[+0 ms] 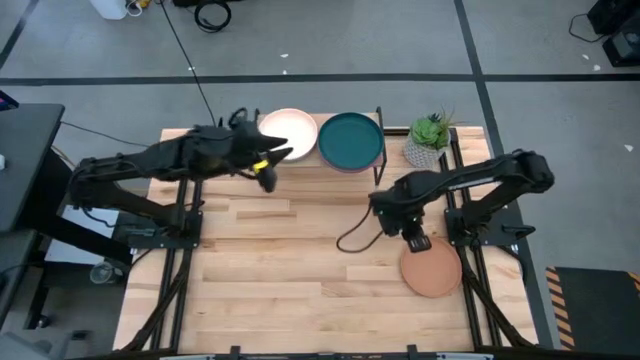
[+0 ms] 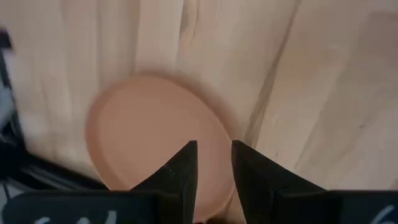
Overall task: Place and stack plates onto a shelf
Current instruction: Stack the brown plate on top of the light red plate on the shelf
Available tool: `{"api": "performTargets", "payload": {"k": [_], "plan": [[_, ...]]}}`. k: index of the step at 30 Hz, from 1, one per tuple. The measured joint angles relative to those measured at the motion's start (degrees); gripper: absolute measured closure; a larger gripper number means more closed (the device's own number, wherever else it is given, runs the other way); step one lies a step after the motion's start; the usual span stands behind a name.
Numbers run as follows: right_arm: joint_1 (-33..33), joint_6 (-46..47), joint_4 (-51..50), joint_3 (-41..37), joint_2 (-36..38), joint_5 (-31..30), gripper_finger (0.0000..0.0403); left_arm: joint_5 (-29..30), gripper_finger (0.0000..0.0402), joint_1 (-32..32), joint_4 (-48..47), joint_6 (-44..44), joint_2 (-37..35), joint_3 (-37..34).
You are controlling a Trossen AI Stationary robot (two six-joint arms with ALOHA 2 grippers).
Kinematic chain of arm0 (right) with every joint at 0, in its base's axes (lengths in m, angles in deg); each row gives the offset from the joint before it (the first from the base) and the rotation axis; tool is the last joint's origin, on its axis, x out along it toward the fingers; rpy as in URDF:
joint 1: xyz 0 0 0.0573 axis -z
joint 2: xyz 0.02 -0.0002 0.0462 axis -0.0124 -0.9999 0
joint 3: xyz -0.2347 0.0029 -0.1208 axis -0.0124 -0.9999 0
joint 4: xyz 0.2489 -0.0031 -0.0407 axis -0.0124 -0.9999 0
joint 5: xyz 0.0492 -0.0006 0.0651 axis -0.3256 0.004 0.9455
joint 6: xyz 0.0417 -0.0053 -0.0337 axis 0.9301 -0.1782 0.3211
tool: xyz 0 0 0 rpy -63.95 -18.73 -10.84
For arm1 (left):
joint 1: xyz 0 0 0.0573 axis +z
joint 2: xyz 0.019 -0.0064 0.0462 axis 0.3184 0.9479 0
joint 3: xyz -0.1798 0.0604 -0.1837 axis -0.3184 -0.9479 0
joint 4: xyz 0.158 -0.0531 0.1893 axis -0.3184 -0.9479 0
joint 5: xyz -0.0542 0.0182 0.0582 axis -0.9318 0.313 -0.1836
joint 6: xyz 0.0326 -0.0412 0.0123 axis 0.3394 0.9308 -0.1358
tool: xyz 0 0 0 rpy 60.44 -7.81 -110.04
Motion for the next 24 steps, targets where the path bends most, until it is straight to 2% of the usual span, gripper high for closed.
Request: {"api": "performTargets", "payload": {"k": [5,13,18,24], "plan": [[-1.8,-5.1,0.9,0.0,-7.0,-2.3,0.0297,0.1,0.0269,-1.4,-1.0,-0.8,-4.4,0.0],[-3.6,-6.1,0.6,-0.2,-15.6,-3.0,0.0297,-0.1,0.0269,-5.8,-3.4,-1.2,-11.1,0.0],[-6.1,-6.1,1.3,-0.4,-18.5,-6.0,0.0297,-0.1,0.0269,-6.7,-6.3,-1.5,-13.5,0.0],[-7.9,-6.2,4.8,-2.4,-19.2,-6.9,0.0298,-0.1,0.0269,-6.7,-8.8,-1.0,-14.0,0.0]]}}
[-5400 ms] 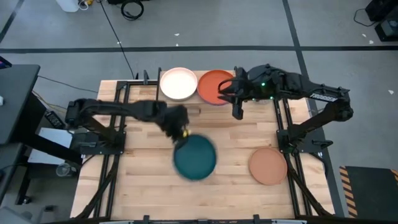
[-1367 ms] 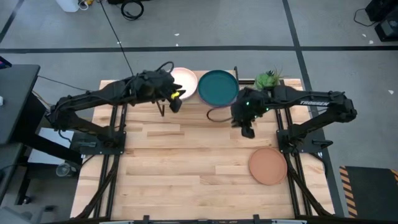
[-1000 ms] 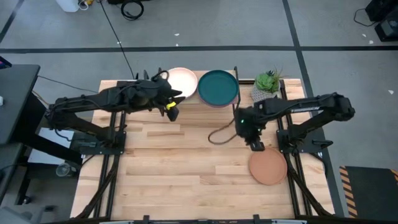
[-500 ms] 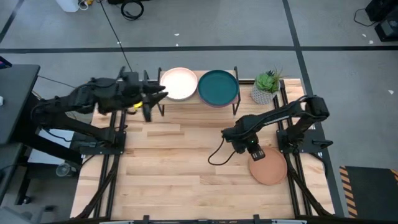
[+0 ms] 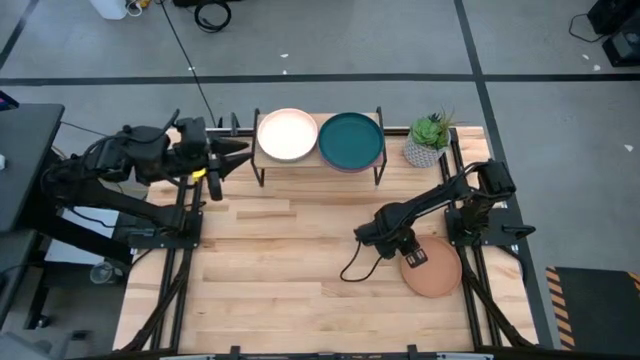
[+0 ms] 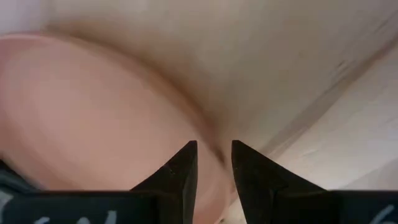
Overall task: Place and stack plates onto a shelf
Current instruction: Stack the brown plate on top of the light red plate on the shelf
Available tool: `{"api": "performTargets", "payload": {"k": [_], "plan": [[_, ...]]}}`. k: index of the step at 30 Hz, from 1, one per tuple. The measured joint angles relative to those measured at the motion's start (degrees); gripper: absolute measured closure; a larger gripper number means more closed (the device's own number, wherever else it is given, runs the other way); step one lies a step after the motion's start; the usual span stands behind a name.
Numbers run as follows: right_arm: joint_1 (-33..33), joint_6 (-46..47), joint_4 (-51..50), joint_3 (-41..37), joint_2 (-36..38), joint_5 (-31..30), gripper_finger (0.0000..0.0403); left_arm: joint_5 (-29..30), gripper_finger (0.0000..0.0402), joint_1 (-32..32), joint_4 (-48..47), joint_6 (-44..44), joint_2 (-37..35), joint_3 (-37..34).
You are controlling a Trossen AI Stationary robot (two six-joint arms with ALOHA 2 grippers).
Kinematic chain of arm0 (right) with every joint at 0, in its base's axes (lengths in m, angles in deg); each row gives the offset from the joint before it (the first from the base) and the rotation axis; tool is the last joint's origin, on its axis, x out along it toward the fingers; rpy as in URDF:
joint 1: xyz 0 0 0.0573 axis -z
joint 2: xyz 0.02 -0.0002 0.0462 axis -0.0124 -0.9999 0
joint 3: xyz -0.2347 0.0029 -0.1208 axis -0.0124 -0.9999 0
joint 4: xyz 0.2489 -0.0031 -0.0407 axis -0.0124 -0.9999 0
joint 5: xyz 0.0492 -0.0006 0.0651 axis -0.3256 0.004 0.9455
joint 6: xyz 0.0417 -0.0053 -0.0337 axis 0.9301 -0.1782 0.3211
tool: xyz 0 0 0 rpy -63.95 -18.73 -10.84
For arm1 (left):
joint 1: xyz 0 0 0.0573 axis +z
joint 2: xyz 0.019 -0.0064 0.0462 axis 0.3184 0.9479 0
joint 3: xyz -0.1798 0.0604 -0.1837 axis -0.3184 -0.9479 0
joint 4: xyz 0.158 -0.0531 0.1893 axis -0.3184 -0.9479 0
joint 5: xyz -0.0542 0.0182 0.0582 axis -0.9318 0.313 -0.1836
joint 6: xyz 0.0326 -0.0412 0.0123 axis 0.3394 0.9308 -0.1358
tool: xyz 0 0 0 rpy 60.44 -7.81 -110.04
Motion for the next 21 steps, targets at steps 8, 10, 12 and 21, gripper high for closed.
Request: {"api": "performTargets", "payload": {"k": [8,10,12,21], "plan": [[-0.1,1.8,2.5,-2.3,0.3,-2.1,0.0345,0.4,0.0269,0.1,-1.4,-3.0,0.2,0.0],[0.0,1.8,2.8,-2.3,0.3,-2.0,0.037,0.6,0.0269,0.1,-1.4,-2.9,0.2,0.0],[0.1,1.0,3.0,-2.0,0.3,-1.7,0.0387,0.7,0.0269,0.1,-1.4,-2.9,0.2,0.0],[5.2,-0.5,-4.7,3.3,0.3,0.3,0.0383,0.7,0.0269,0.0,-3.9,-2.8,0.2,0.0]]}}
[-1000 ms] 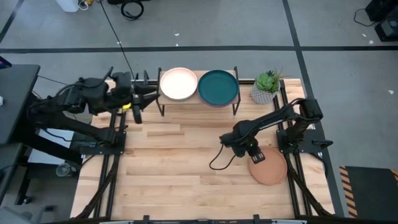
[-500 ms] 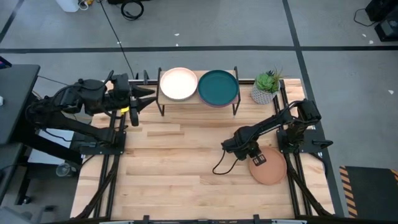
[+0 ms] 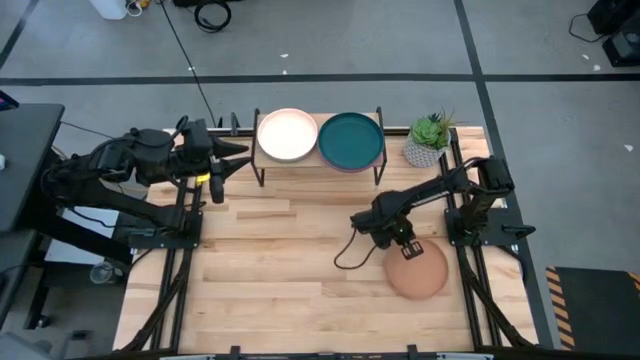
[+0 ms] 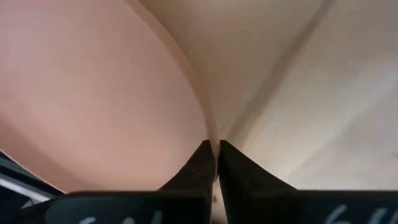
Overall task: Place and stack plates onto a shelf
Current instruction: Stack the brown plate on top of the light red plate on the shelf
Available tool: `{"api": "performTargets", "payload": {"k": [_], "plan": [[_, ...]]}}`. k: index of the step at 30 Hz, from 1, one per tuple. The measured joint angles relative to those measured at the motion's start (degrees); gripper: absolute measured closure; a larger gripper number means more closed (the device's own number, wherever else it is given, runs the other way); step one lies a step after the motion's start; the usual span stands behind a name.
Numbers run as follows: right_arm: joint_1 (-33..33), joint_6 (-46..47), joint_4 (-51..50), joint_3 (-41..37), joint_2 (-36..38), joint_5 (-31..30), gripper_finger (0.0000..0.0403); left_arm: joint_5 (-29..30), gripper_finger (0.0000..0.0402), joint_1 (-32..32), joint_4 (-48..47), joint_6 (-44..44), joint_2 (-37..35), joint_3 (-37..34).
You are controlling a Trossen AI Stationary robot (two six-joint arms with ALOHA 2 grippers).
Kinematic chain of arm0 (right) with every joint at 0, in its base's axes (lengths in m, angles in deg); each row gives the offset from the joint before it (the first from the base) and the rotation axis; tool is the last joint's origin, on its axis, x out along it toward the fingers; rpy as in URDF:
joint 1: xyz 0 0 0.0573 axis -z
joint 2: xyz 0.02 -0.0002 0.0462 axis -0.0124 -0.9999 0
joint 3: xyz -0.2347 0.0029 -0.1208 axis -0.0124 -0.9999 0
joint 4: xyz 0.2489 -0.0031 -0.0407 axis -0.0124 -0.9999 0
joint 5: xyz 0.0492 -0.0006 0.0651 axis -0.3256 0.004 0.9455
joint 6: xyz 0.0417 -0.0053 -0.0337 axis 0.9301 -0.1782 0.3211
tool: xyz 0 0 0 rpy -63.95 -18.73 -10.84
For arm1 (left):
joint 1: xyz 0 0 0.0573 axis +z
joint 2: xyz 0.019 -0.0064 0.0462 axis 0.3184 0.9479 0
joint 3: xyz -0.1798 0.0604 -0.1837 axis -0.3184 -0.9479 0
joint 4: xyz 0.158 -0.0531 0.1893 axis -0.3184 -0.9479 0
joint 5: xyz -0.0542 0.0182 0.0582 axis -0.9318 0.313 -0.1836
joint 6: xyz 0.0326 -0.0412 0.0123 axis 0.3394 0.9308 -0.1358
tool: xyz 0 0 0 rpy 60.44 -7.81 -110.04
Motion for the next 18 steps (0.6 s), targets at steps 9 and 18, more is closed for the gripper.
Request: {"api": "performTargets", "payload": {"k": [9,18], "plan": [[7.2,-0.4,-7.5,12.8,0.0,0.1,0.0384,0.8,0.0269,0.1,-3.6,0.0,0.0,0.0],[12.2,8.3,-9.7,31.6,0.0,2.7,0.0385,0.9,0.0269,0.0,-6.5,0.0,0.0,0.0]]}}
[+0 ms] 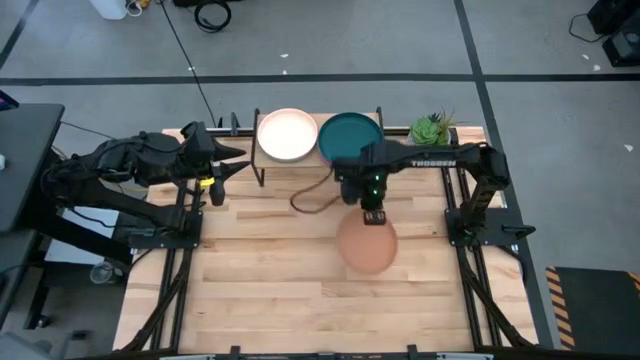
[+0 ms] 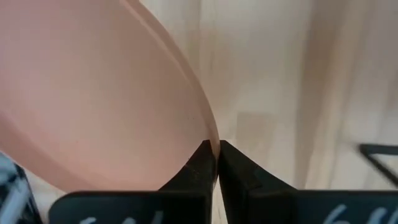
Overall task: Place and stack plates onto a shelf
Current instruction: Stack the brown plate on top of the light red plate on the shelf
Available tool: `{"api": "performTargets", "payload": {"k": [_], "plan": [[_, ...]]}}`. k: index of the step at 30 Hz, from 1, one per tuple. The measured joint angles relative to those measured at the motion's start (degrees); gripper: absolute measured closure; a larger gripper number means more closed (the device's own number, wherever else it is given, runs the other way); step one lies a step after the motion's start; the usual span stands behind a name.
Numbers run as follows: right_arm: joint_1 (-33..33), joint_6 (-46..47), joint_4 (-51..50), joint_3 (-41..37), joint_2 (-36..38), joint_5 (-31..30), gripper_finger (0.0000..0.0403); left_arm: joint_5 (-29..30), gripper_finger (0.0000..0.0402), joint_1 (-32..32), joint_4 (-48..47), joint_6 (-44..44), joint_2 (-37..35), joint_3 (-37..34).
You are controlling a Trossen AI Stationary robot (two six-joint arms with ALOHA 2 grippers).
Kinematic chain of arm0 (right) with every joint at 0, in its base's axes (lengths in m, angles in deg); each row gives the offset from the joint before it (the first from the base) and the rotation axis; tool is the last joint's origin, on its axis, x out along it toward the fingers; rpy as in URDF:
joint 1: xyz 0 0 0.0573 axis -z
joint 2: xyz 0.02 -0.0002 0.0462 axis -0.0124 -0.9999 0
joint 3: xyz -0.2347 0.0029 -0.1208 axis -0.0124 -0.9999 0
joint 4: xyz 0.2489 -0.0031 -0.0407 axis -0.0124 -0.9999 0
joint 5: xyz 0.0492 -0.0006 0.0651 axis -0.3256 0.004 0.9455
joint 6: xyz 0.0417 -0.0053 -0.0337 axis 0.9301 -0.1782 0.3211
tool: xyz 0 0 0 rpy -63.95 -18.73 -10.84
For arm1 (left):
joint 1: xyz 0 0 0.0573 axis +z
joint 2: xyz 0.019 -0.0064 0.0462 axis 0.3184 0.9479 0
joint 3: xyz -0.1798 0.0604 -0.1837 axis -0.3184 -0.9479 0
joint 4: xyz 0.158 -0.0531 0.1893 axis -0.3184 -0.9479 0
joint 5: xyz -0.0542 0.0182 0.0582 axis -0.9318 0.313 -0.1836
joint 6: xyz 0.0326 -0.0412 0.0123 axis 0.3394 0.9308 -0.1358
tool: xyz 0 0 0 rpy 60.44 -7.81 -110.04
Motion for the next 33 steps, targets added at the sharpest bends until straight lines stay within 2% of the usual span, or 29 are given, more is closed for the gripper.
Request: {"api": "performTargets", "payload": {"k": [5,13,19,22,25,30,33], "plan": [[0.7,5.3,-0.7,9.0,0.0,0.0,0.0382,-0.5,0.0269,0.0,-0.1,0.4,0.0,0.0],[1.7,14.7,-3.2,21.3,0.0,-1.4,0.0382,-0.6,0.0269,0.0,0.6,5.9,0.4,0.0],[6.0,22.9,-6.0,28.2,0.0,-5.8,0.0382,-0.6,0.0269,-0.4,2.7,3.7,7.3,0.0],[9.6,24.1,-8.6,30.5,0.0,-2.0,0.0382,-0.7,0.0267,-1.5,2.8,-4.2,12.6,0.0],[12.8,23.5,-12.6,31.4,0.0,1.8,0.0382,0.3,0.0257,-3.0,4.3,-15.8,16.3,0.0],[17.2,23.4,-12.1,31.1,0.9,11.0,0.0382,7.2,0.0218,-5.5,10.9,-38.7,20.1,0.0],[18.9,23.4,-12.0,31.0,0.8,12.8,0.0382,12.7,0.0186,-6.4,15.2,-51.4,21.5,0.0]]}}
